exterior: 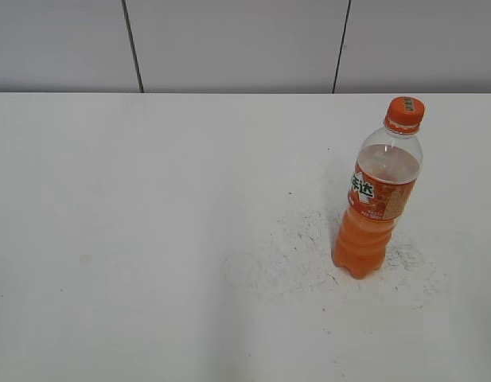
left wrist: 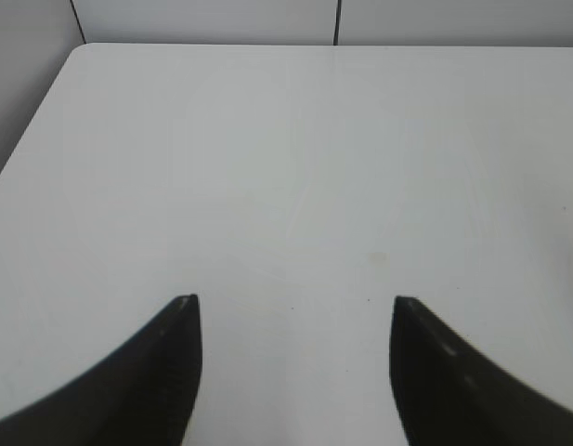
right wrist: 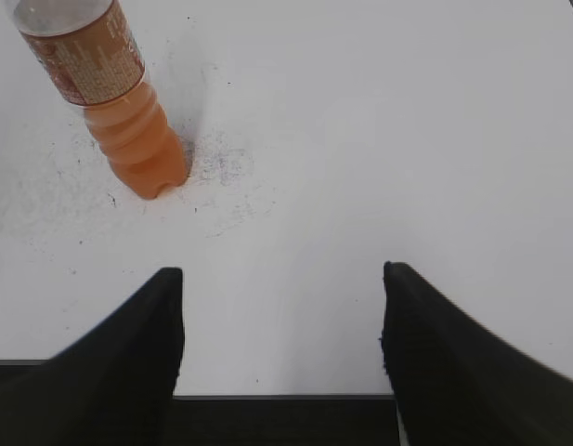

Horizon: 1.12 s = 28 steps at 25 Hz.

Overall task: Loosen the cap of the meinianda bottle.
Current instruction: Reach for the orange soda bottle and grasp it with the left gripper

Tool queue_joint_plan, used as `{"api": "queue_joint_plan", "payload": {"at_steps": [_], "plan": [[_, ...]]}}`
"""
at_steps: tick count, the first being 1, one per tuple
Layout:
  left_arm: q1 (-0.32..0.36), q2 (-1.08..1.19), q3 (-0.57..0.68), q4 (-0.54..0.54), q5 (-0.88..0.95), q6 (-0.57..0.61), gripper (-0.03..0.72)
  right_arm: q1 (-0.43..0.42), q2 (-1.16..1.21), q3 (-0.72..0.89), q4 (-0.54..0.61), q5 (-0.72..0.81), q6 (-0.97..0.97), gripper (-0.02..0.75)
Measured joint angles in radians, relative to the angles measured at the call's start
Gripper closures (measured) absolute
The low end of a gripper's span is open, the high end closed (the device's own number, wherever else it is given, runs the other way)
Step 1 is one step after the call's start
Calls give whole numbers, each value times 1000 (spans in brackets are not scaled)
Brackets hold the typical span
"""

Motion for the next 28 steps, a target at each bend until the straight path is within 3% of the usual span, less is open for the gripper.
{"api": "queue_joint_plan", "payload": {"at_steps": [9, 14, 21, 28], "plan": [[0, 6, 0, -1, 1, 1, 190, 0, 0, 0, 0, 0, 0, 245], [0, 116, -26, -2, -30, 2, 190, 0, 0, 0, 0, 0, 0, 245], [0, 325, -71, -71, -291, 19, 190, 0, 0, 0, 11, 0, -1, 245], [-22, 471, 17, -226, -689, 231, 190, 0, 0, 0, 15, 0, 0, 245]]}}
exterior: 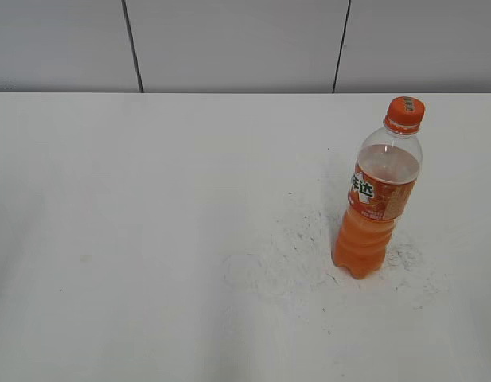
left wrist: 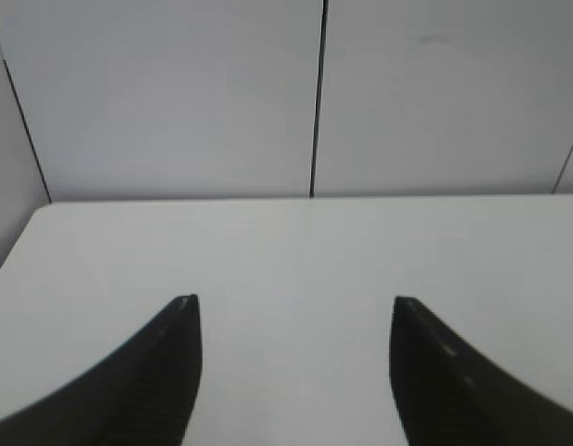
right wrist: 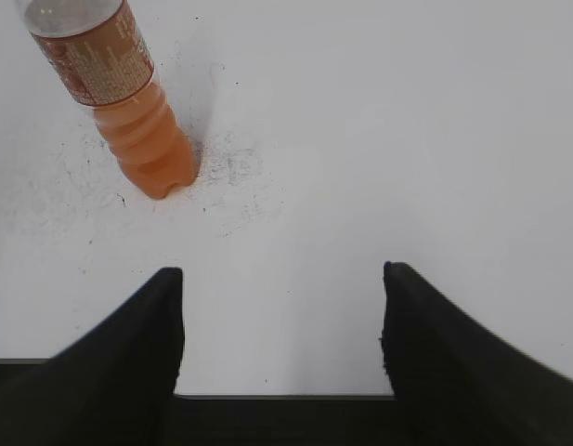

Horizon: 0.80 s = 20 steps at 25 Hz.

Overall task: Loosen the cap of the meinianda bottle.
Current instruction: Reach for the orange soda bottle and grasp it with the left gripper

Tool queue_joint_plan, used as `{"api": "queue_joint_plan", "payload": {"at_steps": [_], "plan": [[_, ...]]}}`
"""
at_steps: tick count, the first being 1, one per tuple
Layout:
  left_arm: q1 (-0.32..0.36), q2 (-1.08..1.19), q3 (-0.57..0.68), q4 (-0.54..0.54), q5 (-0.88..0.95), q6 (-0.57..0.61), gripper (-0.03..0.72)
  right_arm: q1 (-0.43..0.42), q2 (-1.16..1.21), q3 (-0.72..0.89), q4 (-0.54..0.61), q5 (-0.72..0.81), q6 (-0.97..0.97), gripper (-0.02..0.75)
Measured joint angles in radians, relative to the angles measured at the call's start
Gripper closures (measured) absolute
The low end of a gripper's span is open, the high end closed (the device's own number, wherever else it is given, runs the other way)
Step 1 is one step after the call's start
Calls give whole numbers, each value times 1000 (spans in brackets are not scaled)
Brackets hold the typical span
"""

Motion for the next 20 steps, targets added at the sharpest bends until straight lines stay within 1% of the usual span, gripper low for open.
{"api": "queue_joint_plan", "payload": {"at_steps": [3, 6, 10, 13, 15, 16, 18, 20], "plan": [[-37, 74, 73, -21, -199, 23, 193, 0, 0, 0, 0, 0, 0, 245], [-90, 181, 126, -28, -390, 29, 215, 0, 0, 0, 0, 0, 0, 245], [-179, 386, 136, -11, -548, 33, 261, 0, 0, 0, 0, 0, 0, 245], [-252, 536, 138, 5, -693, 32, 272, 0, 0, 0, 0, -1, 0, 245], [-296, 626, 139, 45, -791, 9, 274, 0, 0, 0, 1, -1, 0, 245], [-316, 675, 139, 82, -846, -17, 274, 0, 0, 0, 1, -1, 0, 245], [-343, 769, 139, 183, -950, -97, 274, 0, 0, 0, 1, -1, 0, 245], [-351, 874, 139, 292, -1076, -195, 274, 0, 0, 0, 1, -1, 0, 245]]}}
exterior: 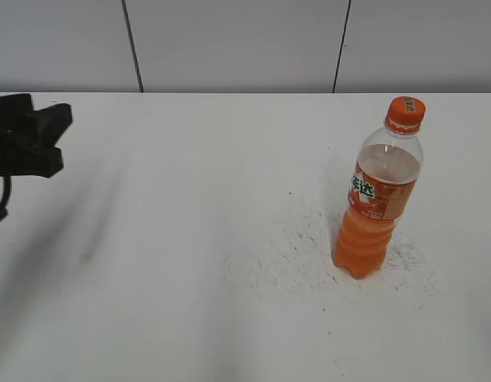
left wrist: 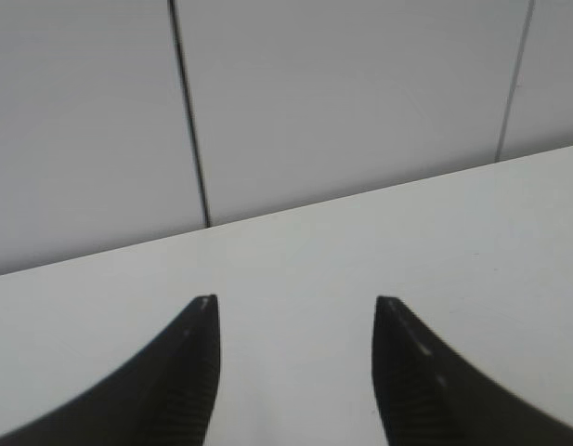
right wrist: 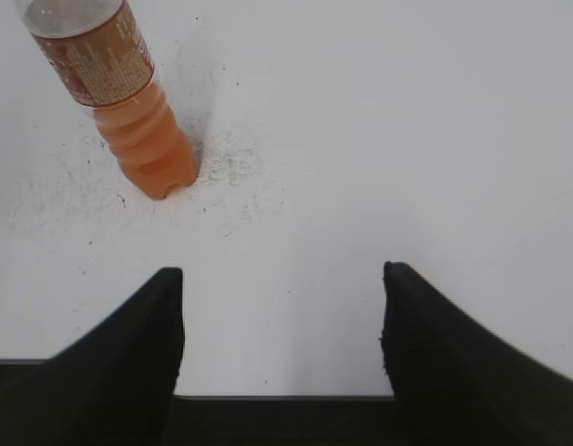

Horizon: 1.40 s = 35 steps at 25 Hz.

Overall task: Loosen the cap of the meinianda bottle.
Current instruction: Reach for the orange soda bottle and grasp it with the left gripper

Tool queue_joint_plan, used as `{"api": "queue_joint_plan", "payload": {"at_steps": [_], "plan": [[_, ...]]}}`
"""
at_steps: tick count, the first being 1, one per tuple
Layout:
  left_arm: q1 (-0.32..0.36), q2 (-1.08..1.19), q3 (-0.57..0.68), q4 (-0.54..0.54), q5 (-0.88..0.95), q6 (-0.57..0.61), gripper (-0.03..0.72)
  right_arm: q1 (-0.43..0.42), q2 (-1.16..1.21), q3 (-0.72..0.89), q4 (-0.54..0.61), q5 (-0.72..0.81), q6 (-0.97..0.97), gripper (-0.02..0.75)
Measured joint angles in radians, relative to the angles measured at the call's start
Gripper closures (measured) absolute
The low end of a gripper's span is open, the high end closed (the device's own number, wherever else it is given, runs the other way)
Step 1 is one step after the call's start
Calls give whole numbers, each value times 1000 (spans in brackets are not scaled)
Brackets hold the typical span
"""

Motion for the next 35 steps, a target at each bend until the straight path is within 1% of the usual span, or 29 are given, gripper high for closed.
{"api": "queue_joint_plan", "payload": {"at_steps": [1, 3, 6, 10, 12, 15, 16, 19, 21, 25, 30, 31, 32, 33, 34, 35], "plan": [[0, 54, 0, 59, -57, -49, 275, 0, 0, 0, 0, 0, 0, 245], [-1, 155, -2, 139, -192, -125, 276, 0, 0, 0, 0, 0, 0, 245], [-1, 298, -42, 290, -278, -207, 276, 0, 0, 0, 0, 0, 0, 245], [-1, 442, -153, 581, -300, -334, 276, 0, 0, 0, 0, 0, 0, 245], [-1, 496, -227, 738, -304, -393, 276, 0, 0, 0, 0, 0, 0, 245], [-1, 556, -341, 962, -310, -516, 276, 0, 0, 0, 0, 0, 0, 245], [-1, 577, -384, 1045, -327, -561, 276, 0, 0, 0, 0, 0, 0, 245], [-10, 641, -491, 1232, -426, -676, 276, 0, 0, 0, 0, 0, 0, 245], [-25, 676, -532, 1290, -473, -706, 276, 0, 0, 0, 0, 0, 0, 245], [-42, 698, -544, 1347, -479, -720, 281, 0, 0, 0, 0, 0, 0, 245], [-43, 698, -545, 1364, -476, -748, 279, 0, 0, 0, 0, 0, 0, 245], [-43, 698, -545, 1365, -473, -753, 260, 0, 0, 0, 0, 0, 0, 245], [-43, 702, -545, 1360, -473, -754, 221, 0, 0, 0, 0, 0, 0, 245], [-43, 712, -545, 1344, -473, -756, 174, 0, 0, 0, 0, 0, 0, 245], [-44, 723, -545, 1322, -473, -758, 110, 0, 0, 0, 0, 0, -1, 245], [-48, 743, -546, 1286, -472, -759, 68, 0, 0, 0, 0, 0, -1, 245]]}}
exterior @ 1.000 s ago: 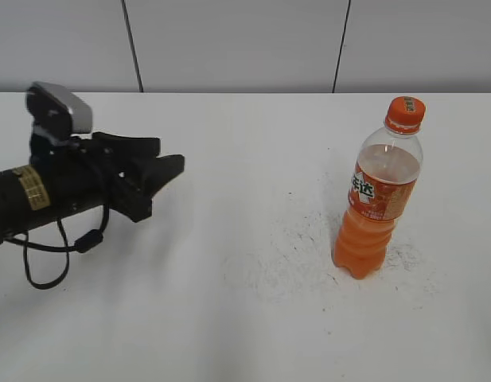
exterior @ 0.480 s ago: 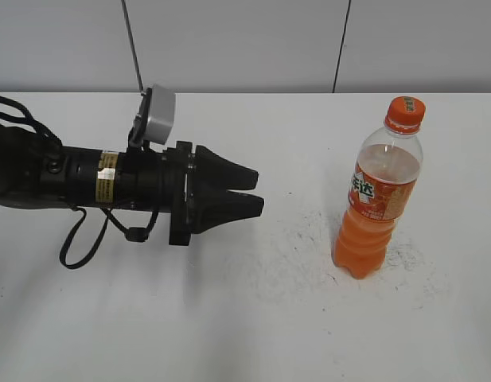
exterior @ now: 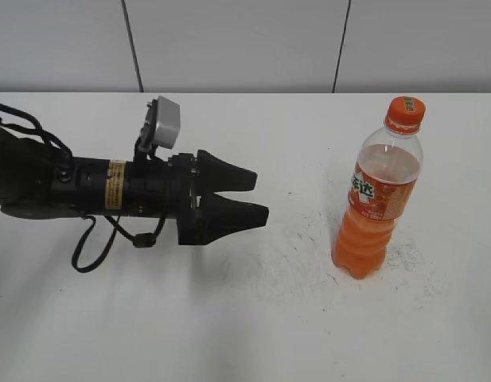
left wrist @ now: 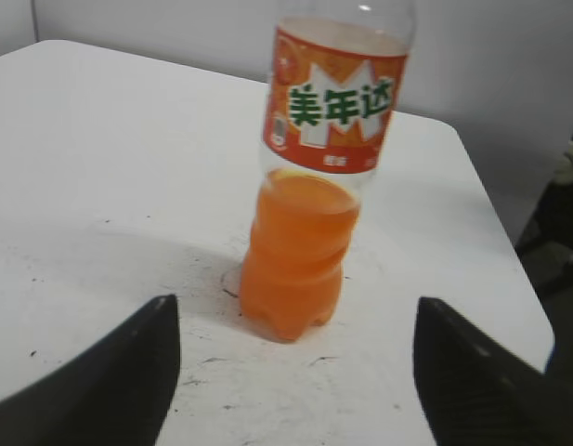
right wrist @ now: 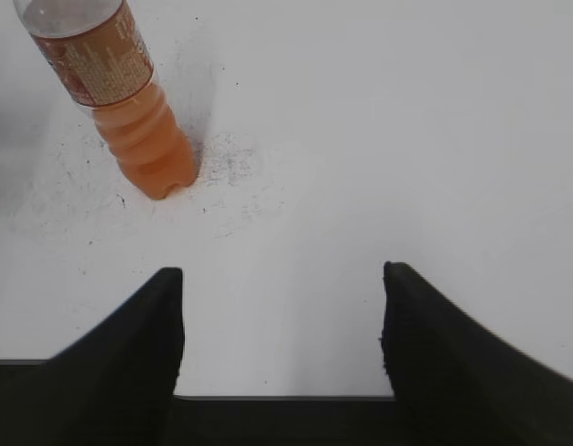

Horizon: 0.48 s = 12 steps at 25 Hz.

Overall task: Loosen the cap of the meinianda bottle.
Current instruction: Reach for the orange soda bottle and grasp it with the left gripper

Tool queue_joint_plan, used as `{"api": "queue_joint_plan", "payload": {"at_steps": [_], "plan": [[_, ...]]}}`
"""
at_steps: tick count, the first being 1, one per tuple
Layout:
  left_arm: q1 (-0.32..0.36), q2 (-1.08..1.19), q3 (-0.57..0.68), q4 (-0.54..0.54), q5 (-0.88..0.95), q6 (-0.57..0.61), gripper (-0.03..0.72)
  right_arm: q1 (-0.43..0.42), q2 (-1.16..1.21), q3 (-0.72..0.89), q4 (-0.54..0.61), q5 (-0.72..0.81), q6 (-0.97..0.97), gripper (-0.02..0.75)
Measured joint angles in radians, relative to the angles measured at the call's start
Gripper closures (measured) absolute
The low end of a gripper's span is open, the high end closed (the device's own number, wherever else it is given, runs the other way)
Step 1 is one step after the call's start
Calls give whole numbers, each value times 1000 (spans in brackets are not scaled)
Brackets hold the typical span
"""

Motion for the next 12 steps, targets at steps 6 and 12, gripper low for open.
{"api": "queue_joint_plan", "payload": {"at_steps": [6, 12], "plan": [[-56, 115, -112, -19, 1, 5, 26, 0, 0, 0, 0, 0, 1, 245], [-133, 197, -225, 27, 0, 5, 24, 0, 0, 0, 0, 0, 1, 245]]}}
